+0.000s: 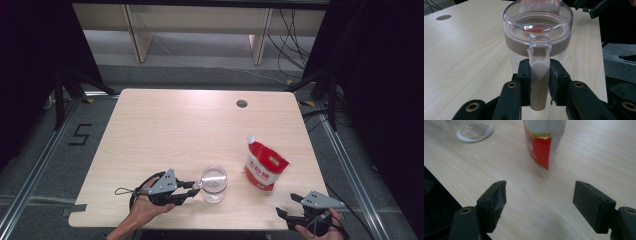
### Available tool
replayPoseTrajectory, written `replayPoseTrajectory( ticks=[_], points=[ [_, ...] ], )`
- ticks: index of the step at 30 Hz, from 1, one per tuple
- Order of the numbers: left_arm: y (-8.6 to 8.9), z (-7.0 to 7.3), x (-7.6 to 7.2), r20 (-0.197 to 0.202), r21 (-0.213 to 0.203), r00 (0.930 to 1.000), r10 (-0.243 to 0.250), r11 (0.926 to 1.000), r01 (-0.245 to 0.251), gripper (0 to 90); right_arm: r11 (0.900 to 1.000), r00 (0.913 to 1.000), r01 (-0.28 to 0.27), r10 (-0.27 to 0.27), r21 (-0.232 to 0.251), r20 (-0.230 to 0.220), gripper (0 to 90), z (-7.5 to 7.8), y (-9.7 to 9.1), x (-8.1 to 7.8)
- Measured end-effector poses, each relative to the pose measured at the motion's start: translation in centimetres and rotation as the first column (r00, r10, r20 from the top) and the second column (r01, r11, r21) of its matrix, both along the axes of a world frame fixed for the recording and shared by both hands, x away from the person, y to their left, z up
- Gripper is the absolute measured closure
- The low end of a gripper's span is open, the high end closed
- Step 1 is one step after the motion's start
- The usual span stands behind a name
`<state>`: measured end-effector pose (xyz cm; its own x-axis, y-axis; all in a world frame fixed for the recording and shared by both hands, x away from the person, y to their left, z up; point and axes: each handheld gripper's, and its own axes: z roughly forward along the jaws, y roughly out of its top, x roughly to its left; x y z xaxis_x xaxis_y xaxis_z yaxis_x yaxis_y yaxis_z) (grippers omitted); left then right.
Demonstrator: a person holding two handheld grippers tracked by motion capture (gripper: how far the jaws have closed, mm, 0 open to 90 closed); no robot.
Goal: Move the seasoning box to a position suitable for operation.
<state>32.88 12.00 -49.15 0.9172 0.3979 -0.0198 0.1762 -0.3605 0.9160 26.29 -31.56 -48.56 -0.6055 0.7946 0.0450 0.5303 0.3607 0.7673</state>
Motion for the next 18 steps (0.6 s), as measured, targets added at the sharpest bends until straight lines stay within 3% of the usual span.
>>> replayPoseTrajectory(
  ticks=[3,6,7,8,9,10,11,18],
  points=[
    [0.18,0.06,0.17,0.009,0.012,1.0000,-0.002,0.9999,0.002,72.5,0.9997,0.9995,-0.021,0.021,-0.009,0.022,27.4,0.00,-0.02,0.16],
    [0.35,0.07,0.28,0.015,0.011,0.9999,0.001,0.9999,-0.001,72.2,0.9996,0.9996,-0.026,0.026,-0.007,0.006,27.4,0.04,0.19,0.03],
    [0.43,0.06,0.27,0.000,0.009,1.0000,0.004,1.0000,-0.004,72.0,0.9998,0.9998,-0.021,0.021,-0.003,-0.002,27.4,0.09,0.27,-0.06],
    [0.54,0.08,0.39,0.015,0.014,0.9999,0.003,0.9999,-0.003,71.8,0.9997,0.9997,-0.025,0.025,-0.007,0.007,27.5,0.15,0.26,-0.07],
    [0.57,0.02,0.30,-0.007,0.005,0.9999,0.014,0.9999,-0.014,71.4,0.9996,0.9996,-0.027,0.027,0.001,0.013,27.4,0.18,0.34,-0.11],
    [0.75,0.07,0.45,0.008,0.021,0.9999,0.009,0.9997,-0.009,70.2,0.9993,0.9993,-0.036,0.037,-0.004,0.010,27.5,0.25,0.32,-0.11],
    [0.74,0.03,0.33,-0.015,0.005,0.9997,0.019,0.9998,-0.019,68.3,0.9992,0.9989,-0.040,0.040,-0.002,0.022,27.5,0.28,0.34,-0.12],
    [1.06,0.55,-0.11,-0.061,-0.029,0.9966,0.055,0.9980,-0.057,44.5,0.9972,0.9969,-0.075,0.074,0.011,0.026,29.4,0.39,0.72,-0.46]
  ],
)
